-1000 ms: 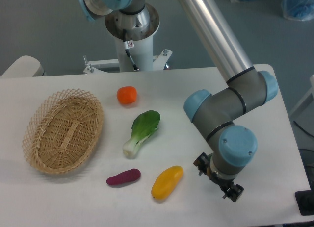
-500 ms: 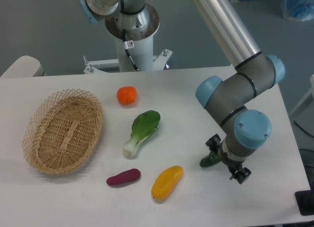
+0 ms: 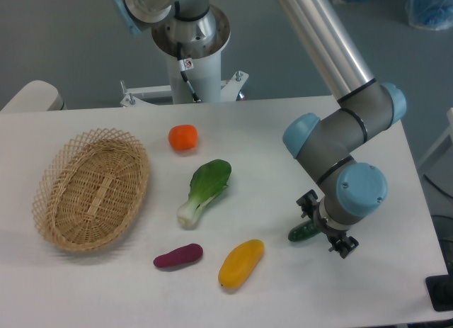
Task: Pick up the cucumber from the table
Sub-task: 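Lower the open gripper around the cucumber and close on it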
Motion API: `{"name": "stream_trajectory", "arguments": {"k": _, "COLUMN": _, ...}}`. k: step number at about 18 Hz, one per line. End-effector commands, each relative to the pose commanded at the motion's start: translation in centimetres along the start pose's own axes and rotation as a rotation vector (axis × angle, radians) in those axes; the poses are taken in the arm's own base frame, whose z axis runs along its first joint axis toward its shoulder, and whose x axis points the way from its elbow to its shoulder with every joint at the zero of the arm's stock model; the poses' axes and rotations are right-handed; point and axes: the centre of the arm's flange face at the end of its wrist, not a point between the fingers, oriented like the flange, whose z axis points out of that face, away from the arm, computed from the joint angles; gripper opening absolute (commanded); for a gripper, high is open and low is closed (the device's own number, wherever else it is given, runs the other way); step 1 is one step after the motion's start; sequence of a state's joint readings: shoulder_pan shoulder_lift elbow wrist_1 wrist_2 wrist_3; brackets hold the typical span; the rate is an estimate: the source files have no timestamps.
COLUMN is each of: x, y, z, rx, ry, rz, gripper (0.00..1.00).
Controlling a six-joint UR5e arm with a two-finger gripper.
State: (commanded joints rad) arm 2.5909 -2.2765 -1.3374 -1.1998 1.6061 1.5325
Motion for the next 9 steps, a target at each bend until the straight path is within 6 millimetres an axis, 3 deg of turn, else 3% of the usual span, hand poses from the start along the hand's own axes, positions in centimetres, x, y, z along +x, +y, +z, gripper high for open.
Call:
{"name": "stream_trajectory", "arguments": {"k": 7, "x": 0.88, "y": 0.22, "z": 1.12, "rx": 0.002, "ry": -0.075, "rz": -0.006, "gripper": 0.99}}
{"name": "stream_trajectory", "arguments": {"k": 9, "x": 0.91, "y": 0.05, "z": 1.22, "rx": -0.003, "ry": -0.074, "rz": -0.004, "gripper": 0.8}}
